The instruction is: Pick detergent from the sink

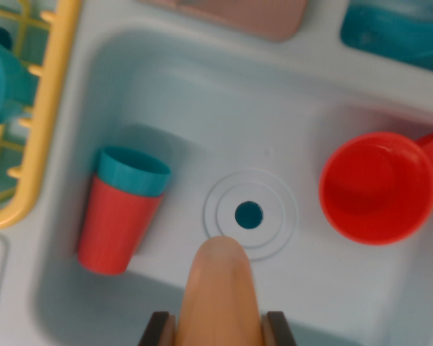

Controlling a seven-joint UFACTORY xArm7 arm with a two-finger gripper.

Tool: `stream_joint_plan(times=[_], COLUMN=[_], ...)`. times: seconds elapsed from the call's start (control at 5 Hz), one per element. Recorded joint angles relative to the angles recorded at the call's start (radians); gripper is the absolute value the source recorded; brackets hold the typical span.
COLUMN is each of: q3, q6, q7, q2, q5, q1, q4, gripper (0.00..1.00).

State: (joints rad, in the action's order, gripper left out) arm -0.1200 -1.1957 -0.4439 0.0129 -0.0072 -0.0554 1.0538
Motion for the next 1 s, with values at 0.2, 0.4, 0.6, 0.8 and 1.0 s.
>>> stream_joint_plan(times=[0.2,0.4,0.6,0.8,1.0], q3=[0.000,0.000,0.000,0.001,0.001], q6=[0.000,-0.047,-0.047,-0.095,-0.095], q7=[0.000,0.001,0.001,0.002,0.002], q2=[0.000,0.014,0.014,0.027,0.027], q5=[0.0000,-0.0015,-0.0015,-0.0031,-0.0031], q1=[0.0000,0.0003,0.0003,0.0007,0.0007], q4=[0.000,0.034,0.034,0.068,0.068], gripper=[1.00,1.00,1.00,1.00,1.00])
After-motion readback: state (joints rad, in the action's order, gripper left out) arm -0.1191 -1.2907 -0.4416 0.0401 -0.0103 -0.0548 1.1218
